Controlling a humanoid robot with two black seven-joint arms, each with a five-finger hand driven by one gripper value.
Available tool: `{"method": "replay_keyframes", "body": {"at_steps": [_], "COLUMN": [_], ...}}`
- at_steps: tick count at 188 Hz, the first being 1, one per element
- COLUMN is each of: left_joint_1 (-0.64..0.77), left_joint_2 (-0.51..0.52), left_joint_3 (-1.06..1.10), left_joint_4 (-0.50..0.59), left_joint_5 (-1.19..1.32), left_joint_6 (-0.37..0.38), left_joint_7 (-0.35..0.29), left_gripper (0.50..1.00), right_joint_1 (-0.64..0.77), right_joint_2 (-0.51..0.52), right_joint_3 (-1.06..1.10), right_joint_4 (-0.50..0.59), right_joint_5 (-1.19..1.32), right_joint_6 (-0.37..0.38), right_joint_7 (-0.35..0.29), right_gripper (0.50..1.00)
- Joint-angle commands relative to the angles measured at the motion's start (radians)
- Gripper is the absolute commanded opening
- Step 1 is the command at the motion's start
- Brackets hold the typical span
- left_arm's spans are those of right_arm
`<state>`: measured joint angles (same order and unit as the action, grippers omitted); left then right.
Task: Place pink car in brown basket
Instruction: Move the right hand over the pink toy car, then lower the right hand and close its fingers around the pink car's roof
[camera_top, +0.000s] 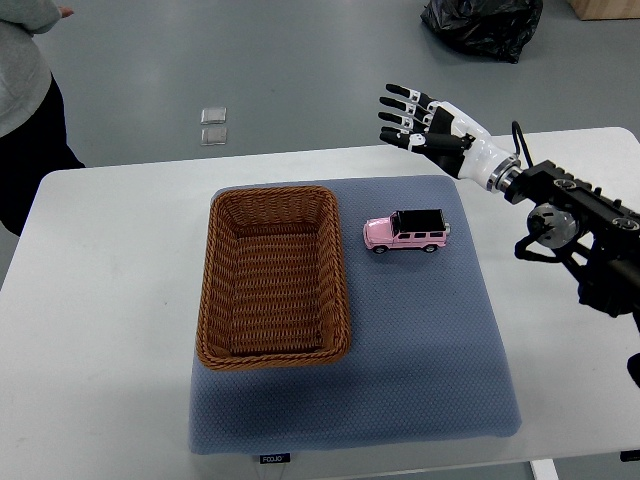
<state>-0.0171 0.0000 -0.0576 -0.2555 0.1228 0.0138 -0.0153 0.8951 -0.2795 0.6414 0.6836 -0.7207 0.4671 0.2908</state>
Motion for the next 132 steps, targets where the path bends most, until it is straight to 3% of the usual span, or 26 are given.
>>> {"method": "replay_keyframes", "body": {"at_steps": [1, 16, 47, 73, 132], "left_joint_1": [0.000, 0.000, 0.000, 0.000, 0.000], "left_joint_2": [0.000, 0.000, 0.000, 0.000, 0.000], "left_joint_3": [0.002, 0.002, 0.004, 0.004, 0.005], "left_joint_4": [-0.001, -0.001, -0.001, -0.001, 0.001], "left_joint_5": [0.000, 0.000, 0.000, 0.000, 0.000], "left_joint_6": [0.000, 0.000, 0.000, 0.000, 0.000], "left_joint_7": [0.000, 0.000, 0.000, 0.000, 0.000], "left_gripper": [1.000, 1.000, 1.000, 1.000, 1.000], "right_joint_1": [0.099, 0.189, 0.294, 0.291, 0.238], "right_joint_2": [-0.092, -0.113, -0.101, -0.080, -0.035], "right_joint_3": [-0.181, -0.327, -0.557, -0.608, -0.620], "right_joint_4": [0.096, 0.160, 0.160, 0.136, 0.037], "right_joint_5": [-0.270, -0.437, -0.531, -0.534, -0.540], "right_joint_6": [0.041, 0.038, -0.019, -0.067, -0.153], "right_joint_7": [0.001, -0.001, -0.002, -0.041, -0.104], "right_gripper": [0.909, 0.905, 0.901, 0.874, 0.866]}}
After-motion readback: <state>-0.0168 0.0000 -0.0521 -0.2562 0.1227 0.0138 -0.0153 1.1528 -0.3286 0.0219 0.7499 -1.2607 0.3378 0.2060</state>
